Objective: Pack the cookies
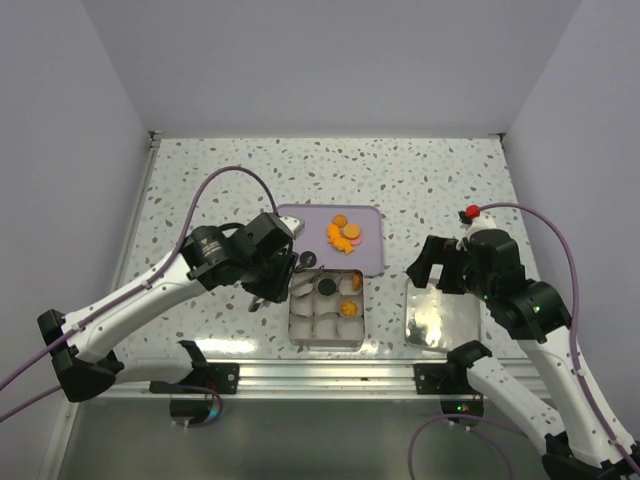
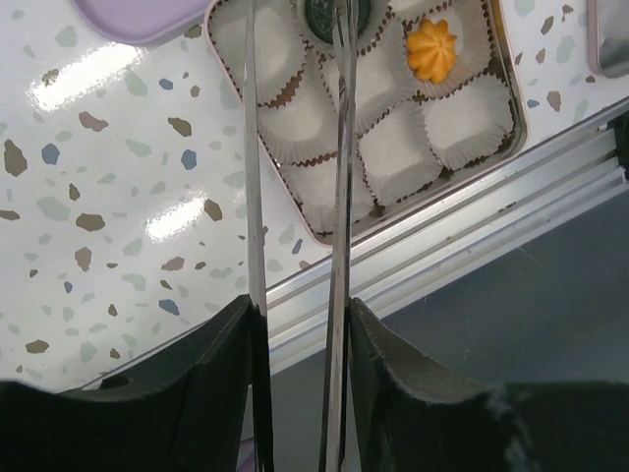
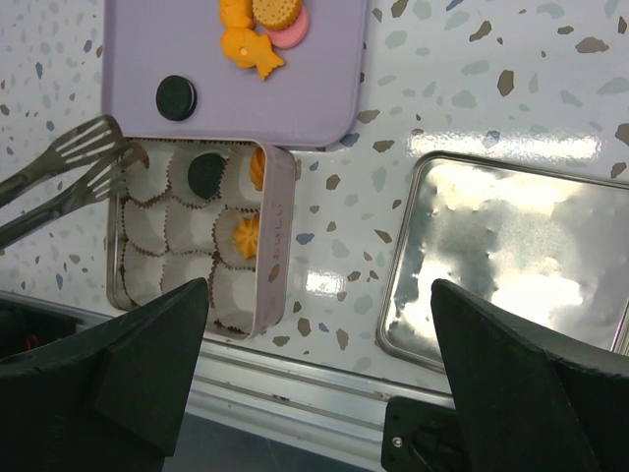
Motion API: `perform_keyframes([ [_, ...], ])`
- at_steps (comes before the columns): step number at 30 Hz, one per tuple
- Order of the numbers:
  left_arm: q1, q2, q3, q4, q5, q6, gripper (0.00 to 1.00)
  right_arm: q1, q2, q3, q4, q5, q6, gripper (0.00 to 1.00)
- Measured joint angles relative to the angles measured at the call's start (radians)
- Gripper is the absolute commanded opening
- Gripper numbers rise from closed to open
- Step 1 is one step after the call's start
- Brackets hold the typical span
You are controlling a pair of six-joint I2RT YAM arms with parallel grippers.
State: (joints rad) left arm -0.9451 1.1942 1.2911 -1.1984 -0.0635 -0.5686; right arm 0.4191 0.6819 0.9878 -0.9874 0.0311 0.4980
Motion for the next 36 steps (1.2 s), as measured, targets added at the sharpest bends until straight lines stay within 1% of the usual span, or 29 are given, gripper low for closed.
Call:
perform_keyframes([
  [4, 0.000, 0.058, 0.034, 0.014, -0.025, -0.007, 0.48, 0.000, 0.000, 0.000, 0.000, 0.000, 0.000, 0.99],
  [9, 0.000, 0.180, 0.084, 0.035, -0.047, -0.006, 0.50, 0.000, 0.000, 0.000, 0.000, 0.001, 0.000, 0.99],
  [16, 0.001, 0.343, 0.224, 0.052, -0.059, -0.006, 0.51, 0.000, 0.010, 0.000, 0.000, 0.005, -0.001, 0.99],
  [21, 0.009, 0.420, 0.305, 0.060, -0.064, -0.007, 0.51, 0.000, 0.019, 0.000, 0.000, 0.005, -0.003, 0.99],
  [29, 0.049, 0.457, 0.365, 0.074, -0.063, -0.019, 0.50, 0.000, 0.019, 0.000, 0.000, 0.005, -0.008, 0.99],
  [33, 0.062, 0.439, 0.372, 0.085, -0.051, -0.026, 0.51, 0.000, 0.028, 0.000, 0.001, 0.006, -0.010, 0.99],
  [36, 0.069, 0.397, 0.349, 0.092, -0.046, -0.039, 0.51, 0.000, 0.035, 0.000, 0.002, 0.006, -0.010, 0.99],
])
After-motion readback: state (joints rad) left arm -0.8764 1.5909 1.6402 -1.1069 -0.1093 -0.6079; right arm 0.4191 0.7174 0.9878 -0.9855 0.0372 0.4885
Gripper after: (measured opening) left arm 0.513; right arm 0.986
